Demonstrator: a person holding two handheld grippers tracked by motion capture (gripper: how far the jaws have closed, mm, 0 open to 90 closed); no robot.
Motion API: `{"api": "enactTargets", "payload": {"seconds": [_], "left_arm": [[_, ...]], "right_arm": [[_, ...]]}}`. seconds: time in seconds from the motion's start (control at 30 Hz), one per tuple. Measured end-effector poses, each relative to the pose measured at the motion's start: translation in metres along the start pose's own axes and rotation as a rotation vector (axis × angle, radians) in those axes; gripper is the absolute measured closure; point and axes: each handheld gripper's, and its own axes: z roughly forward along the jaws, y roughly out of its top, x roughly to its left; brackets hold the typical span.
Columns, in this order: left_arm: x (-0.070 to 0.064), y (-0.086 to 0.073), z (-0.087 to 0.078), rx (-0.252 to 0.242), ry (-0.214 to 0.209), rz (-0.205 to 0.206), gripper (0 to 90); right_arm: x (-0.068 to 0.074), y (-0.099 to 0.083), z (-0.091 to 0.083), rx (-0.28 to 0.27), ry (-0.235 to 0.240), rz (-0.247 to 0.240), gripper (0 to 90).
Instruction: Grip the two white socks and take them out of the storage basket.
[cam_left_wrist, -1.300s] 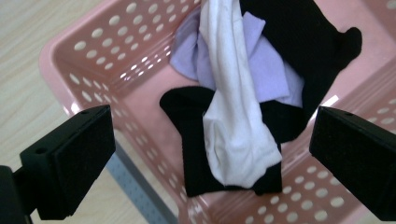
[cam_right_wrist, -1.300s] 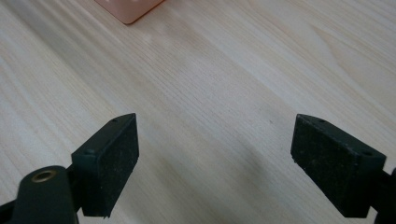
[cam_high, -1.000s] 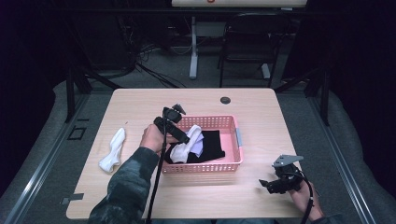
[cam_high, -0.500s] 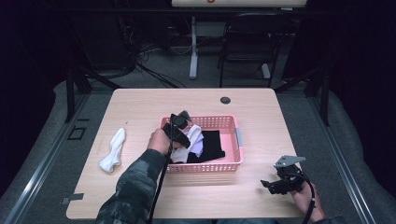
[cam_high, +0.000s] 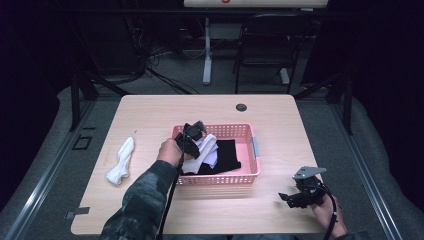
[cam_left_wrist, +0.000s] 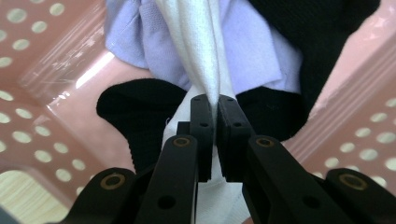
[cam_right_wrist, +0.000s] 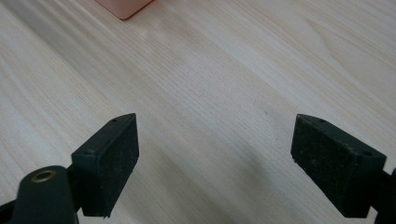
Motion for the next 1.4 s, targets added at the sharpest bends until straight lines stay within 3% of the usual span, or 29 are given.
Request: {"api": "enactTargets", "payload": {"seconds": [0.37,0.63,1.07,1.4], "left_arm": [[-0.002,0.0,-0.027,-0.037,0.03,0.034,86.0],[-0.001,-0.002,-0.045,-0.069,0.036,0.036,86.0],[-0.006,-0.005,-0.068,-0.073,0.063,0.057,85.9],[-0.009,-0.001,-0.092,-0.087,0.073,0.072,85.9]], "right_arm": [[-0.002,0.0,0.002,0.001,0.002,0.006,14.5],[-0.001,-0.001,0.002,-0.003,0.0,0.01,14.5],[0.0,0.004,0.005,0.009,0.02,-0.019,14.5],[0.002,0.002,0.003,-0.002,0.017,-0.002,14.5]]}}
